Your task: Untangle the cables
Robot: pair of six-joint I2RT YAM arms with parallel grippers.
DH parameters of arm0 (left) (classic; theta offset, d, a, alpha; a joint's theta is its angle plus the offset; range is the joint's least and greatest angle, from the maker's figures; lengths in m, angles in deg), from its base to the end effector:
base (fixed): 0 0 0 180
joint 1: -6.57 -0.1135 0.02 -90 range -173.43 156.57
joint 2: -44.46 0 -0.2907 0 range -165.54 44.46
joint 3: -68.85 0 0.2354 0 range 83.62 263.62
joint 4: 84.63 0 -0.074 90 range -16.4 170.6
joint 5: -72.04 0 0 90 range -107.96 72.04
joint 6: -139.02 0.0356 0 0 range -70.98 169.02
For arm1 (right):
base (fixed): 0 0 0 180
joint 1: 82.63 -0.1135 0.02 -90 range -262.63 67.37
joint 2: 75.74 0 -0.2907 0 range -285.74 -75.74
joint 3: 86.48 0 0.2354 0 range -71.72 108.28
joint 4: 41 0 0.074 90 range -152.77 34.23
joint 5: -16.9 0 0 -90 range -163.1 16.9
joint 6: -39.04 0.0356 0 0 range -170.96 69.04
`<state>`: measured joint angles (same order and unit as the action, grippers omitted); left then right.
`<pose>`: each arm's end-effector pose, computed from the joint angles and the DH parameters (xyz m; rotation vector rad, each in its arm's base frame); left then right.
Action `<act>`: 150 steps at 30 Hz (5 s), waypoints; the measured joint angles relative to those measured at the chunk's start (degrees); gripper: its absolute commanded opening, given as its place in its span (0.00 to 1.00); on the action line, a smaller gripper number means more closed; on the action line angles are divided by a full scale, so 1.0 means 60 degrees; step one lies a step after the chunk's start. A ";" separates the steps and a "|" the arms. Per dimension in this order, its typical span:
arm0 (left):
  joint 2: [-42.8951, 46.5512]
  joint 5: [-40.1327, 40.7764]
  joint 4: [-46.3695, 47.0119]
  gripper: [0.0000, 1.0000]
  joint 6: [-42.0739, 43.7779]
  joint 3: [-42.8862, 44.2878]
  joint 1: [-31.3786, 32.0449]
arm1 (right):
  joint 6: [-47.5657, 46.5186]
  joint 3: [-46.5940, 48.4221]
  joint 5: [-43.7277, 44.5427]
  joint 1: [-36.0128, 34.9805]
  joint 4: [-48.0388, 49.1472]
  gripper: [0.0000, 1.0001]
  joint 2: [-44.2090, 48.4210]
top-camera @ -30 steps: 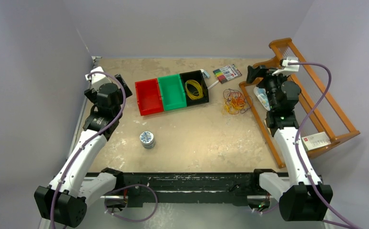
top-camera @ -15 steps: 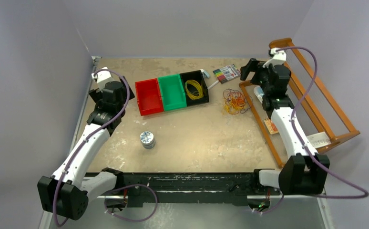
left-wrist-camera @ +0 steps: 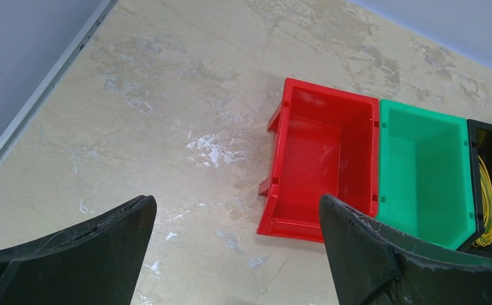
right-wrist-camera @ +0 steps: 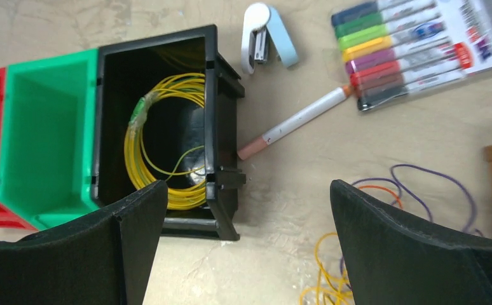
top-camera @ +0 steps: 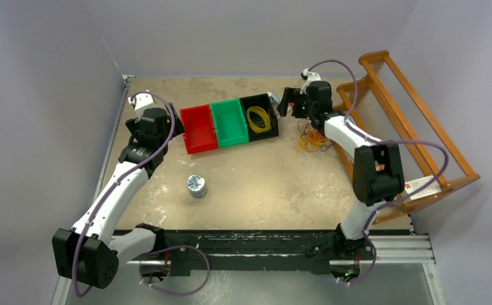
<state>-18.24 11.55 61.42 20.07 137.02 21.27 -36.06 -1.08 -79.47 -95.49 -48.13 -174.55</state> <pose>0.2107 -0.0372 0.3442 -0.5521 1.9213 0.0459 0.3851 0.0920 0.3078 -0.0405 1.9506 0.4295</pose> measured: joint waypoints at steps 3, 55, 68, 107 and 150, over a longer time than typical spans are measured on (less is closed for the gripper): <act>0.0000 -0.0036 -0.0004 1.00 -0.0004 0.0000 0.0000 | 0.0277 0.0379 -0.0288 -0.0124 0.0047 0.98 -0.0929; 0.0004 -0.0047 -0.0080 1.00 -0.0175 0.0000 -0.0441 | 0.0998 0.1118 0.2288 -0.1978 0.0135 0.99 -0.0546; 0.0302 0.0790 -0.0255 1.00 -0.0579 0.0000 -0.0455 | 0.2357 -0.1053 0.5180 -0.1603 -0.2320 0.99 0.0860; 0.0138 0.0117 -0.0251 0.98 -0.0572 -0.0004 -0.0546 | 0.2211 -0.0980 0.4827 0.0208 -0.1523 0.31 -0.1472; 0.0113 -0.0933 -0.0178 1.00 -0.0488 -0.0142 -0.0572 | 0.1151 -0.2240 0.2226 -0.3075 -0.2947 0.63 0.2102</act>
<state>-17.56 5.96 60.35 17.14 136.17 17.84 -29.16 -14.53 -66.11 -113.94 -65.81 -161.93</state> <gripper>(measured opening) 0.998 0.595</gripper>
